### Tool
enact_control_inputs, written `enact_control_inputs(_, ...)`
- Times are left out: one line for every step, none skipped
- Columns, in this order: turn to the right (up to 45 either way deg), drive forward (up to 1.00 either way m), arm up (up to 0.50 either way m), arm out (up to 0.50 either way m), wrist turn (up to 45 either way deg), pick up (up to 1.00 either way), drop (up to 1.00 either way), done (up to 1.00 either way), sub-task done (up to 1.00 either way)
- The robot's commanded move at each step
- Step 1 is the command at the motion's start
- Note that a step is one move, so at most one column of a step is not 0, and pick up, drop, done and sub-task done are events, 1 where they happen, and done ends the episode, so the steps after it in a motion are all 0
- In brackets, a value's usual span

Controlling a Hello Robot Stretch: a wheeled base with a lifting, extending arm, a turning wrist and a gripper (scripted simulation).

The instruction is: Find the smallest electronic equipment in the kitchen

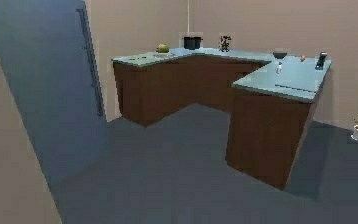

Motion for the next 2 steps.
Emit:
enact_control_inputs(0.0,1.00,0.00,0.00,0.0,0.00,0.00,0.00,0.00)
enact_control_inputs(0.0,0.70,0.00,0.00,0.0,0.00,0.00,0.00,0.00)
